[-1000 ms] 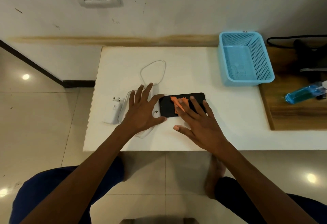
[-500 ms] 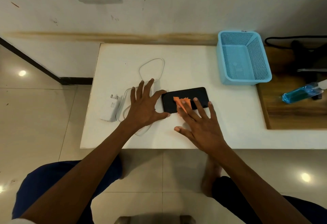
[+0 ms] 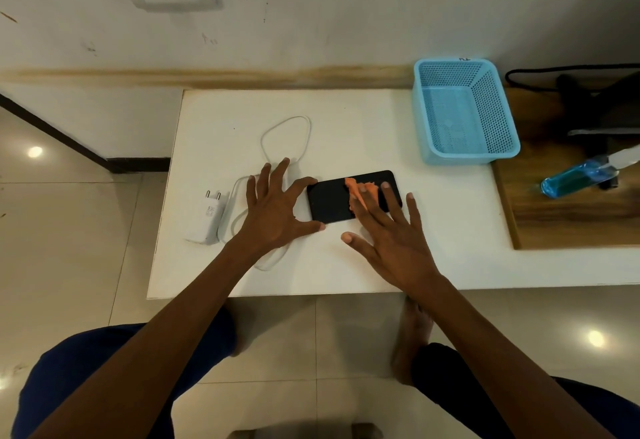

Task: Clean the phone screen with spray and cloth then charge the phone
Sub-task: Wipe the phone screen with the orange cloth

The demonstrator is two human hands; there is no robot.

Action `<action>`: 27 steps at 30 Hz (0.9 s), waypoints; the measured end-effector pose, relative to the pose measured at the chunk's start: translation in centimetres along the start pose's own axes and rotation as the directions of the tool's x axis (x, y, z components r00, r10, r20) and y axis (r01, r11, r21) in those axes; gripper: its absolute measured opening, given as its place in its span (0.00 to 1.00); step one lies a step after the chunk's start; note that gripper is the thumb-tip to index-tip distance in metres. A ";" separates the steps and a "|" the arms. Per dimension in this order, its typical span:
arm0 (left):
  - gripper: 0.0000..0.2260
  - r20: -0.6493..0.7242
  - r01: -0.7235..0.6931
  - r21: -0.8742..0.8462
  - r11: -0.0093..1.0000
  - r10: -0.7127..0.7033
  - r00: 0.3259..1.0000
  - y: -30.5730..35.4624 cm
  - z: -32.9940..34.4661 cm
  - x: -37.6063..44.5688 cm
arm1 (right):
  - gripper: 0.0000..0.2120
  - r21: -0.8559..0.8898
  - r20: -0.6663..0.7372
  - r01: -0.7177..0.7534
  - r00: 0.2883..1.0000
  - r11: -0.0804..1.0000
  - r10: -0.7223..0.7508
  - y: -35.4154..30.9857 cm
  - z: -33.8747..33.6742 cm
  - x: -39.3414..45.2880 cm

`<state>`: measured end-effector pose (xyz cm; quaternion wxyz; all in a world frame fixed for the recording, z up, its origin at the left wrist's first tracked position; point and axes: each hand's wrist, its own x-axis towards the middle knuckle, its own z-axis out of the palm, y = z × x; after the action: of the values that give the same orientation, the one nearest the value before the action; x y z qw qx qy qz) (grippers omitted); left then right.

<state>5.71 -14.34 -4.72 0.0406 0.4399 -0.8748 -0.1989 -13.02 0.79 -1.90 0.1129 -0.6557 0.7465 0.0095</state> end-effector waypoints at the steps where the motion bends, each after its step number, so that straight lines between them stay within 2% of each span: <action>1: 0.38 0.003 0.003 -0.010 1.000 -0.003 1.000 0.0 0.1 0.0 | 0.37 -0.001 0.012 0.035 0.999 0.999 -0.035 -0.5 0.1 0.2; 4: 0.40 0.023 0.017 -0.008 1.000 -0.017 1.000 0.1 0.1 0.2 | 0.38 -0.019 0.028 0.097 0.995 0.995 -0.097 -2.0 0.1 1.0; 8: 0.41 0.052 0.019 0.007 1.000 -0.020 0.998 0.3 -0.2 0.3 | 0.38 -0.045 0.030 0.082 0.996 0.996 -0.081 -2.5 -0.1 2.5; 13: 0.39 0.007 -0.002 0.075 0.997 0.002 1.000 0.6 -0.4 0.0 | 0.37 -0.018 -0.006 -0.033 0.999 0.999 0.033 -1.7 -0.4 3.7; 20: 0.38 -0.010 -0.002 0.082 0.997 0.003 1.000 0.8 -0.6 0.1 | 0.37 0.034 -0.051 -0.214 0.975 0.976 0.215 1.7 -0.8 3.0; 27: 0.38 0.009 -0.004 0.083 0.997 0.003 1.000 0.9 -0.6 0.3 | 0.37 0.041 -0.067 -0.233 0.970 0.972 0.235 3.0 -0.8 1.6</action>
<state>5.01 -14.32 -3.86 0.0188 0.4389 -0.8832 -0.1642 -16.28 -0.51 -1.84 0.0950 -0.5611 0.8222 -0.0129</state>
